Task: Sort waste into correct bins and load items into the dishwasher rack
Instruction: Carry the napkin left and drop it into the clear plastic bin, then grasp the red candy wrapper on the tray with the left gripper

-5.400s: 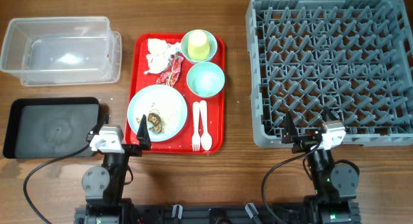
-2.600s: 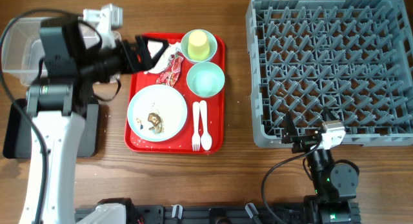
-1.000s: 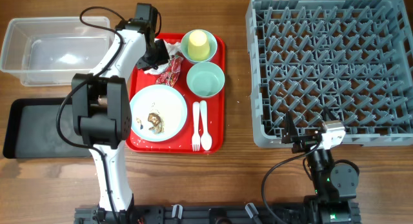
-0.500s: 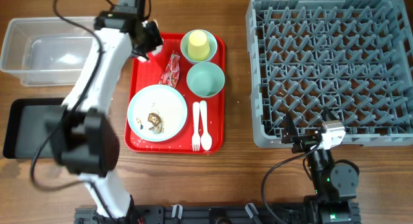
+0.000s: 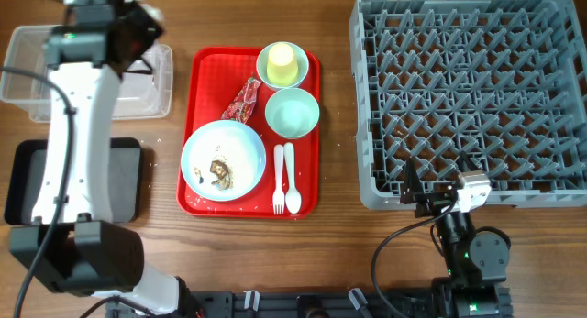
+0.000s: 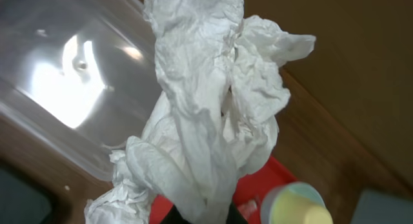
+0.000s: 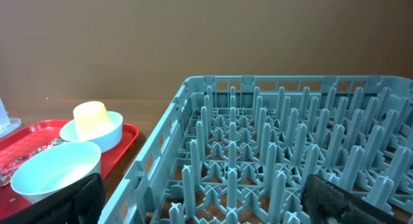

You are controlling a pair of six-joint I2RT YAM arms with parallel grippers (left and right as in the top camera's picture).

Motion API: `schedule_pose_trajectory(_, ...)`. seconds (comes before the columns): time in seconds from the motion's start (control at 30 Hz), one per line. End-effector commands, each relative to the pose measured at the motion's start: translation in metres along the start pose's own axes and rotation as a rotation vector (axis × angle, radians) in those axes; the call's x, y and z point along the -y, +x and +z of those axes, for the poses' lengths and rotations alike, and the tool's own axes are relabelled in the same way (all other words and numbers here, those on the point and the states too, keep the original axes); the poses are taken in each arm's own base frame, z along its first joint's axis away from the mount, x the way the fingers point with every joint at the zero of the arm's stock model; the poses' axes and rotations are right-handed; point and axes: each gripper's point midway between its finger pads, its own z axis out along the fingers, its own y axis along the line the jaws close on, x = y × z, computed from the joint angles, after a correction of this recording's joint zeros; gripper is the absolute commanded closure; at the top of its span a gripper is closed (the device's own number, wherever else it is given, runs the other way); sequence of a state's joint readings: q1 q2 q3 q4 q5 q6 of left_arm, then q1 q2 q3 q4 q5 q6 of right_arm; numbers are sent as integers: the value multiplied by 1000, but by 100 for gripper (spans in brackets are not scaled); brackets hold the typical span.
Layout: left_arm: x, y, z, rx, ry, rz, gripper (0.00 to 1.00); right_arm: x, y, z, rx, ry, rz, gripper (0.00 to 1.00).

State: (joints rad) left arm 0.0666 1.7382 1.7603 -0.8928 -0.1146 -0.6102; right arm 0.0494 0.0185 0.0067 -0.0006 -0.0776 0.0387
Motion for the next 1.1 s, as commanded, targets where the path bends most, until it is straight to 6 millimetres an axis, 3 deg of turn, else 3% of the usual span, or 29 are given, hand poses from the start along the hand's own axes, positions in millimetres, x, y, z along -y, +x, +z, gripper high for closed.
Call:
schedule_pose_trajectory(0.0, -52, -28, 21, 56, -134, -240, 96, 3, -1, 0, 7, 13, -13, 0)
schedule_pose_trajectory(0.07, -73, -37, 32, 67, -167, -352, 96, 3, -1, 0, 7, 13, -13, 0)
schedule_pose_trajectory(0.13, -90, -42, 42, 73, -192, -451, 76, 3, -1, 0, 7, 13, -13, 0)
schedule_pose_trajectory(0.2, -99, -45, 49, 75, -208, -494, 40, 3, -1, 0, 7, 13, -13, 0)
schedule_pose_trajectory(0.23, -101, -46, 52, 78, -209, -496, 33, 3, -1, 0, 7, 13, -13, 0)
schedule_pose_trajectory(0.37, -96, -45, 54, 64, -187, -465, 26, 3, -1, 0, 7, 13, -13, 0)
schedule_pose_trajectory(0.43, -76, -34, 56, -27, -93, -350, 25, 3, -1, 0, 6, 13, -13, 0)
schedule_pose_trajectory(0.57, 0, 22, 43, -301, 288, 54, 32, 3, -1, 0, 6, 13, -13, 0)
schedule_pose_trajectory(0.67, 31, 70, 36, -386, 341, 286, 26, 3, -1, 0, 6, 13, -13, 0)
schedule_pose_trajectory(0.77, 43, 102, 42, -426, 290, 403, 18, 3, -1, 0, 7, 13, -13, 0)
schedule_pose_trajectory(0.87, 42, 131, 60, -451, 176, 489, 16, 3, -1, 0, 6, 13, -13, 0)
schedule_pose_trajectory(0.93, 43, 158, 72, -512, 166, 592, 11, 3, -1, 0, 7, 13, -13, 0)
schedule_pose_trajectory(1.07, 41, 198, 99, -606, 151, 689, 10, 3, -1, 0, 7, 13, -13, 0)
